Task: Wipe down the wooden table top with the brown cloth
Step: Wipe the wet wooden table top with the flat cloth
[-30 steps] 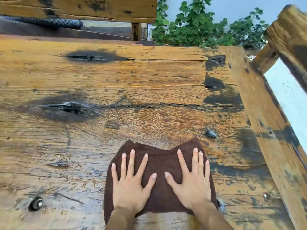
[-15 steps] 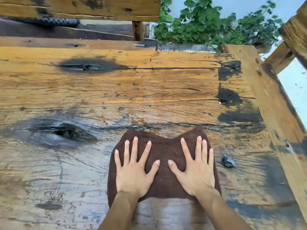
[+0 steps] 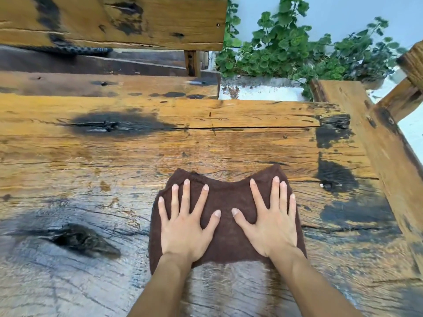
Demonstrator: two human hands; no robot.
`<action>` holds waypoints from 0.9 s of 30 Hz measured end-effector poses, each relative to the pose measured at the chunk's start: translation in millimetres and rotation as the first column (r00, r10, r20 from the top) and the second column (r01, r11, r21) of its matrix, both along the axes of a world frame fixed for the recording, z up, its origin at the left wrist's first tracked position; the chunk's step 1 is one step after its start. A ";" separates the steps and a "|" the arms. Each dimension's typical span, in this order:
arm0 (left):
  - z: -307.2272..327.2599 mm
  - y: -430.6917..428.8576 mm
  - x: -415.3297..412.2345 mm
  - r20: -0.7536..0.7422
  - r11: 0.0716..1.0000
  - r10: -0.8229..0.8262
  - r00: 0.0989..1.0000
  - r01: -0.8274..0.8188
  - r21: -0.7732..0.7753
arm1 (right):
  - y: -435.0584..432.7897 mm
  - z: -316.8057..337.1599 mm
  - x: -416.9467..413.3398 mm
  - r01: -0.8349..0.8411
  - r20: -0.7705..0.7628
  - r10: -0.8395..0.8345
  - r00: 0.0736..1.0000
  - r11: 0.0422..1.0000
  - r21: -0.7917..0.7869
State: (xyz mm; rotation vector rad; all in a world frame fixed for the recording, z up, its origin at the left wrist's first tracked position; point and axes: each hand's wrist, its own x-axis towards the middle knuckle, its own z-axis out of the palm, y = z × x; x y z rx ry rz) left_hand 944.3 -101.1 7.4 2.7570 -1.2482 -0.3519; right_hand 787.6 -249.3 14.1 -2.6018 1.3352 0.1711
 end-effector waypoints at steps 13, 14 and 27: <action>3.7 -133.9 118.0 0.021 0.999 0.003 1.000 -0.002 -0.032 | -123.6 1.7 111.9 0.035 0.000 -0.035 0.999 0.999 -0.025; 3.0 -143.1 127.8 0.028 0.999 0.008 1.000 -0.007 -0.038 | -133.1 0.9 122.6 0.036 0.000 -0.036 0.999 0.999 -0.027; 1.2 -225.0 211.5 0.057 0.999 0.008 0.998 -0.006 -0.036 | -212.5 1.5 205.3 0.041 0.029 -0.041 0.999 0.999 -0.025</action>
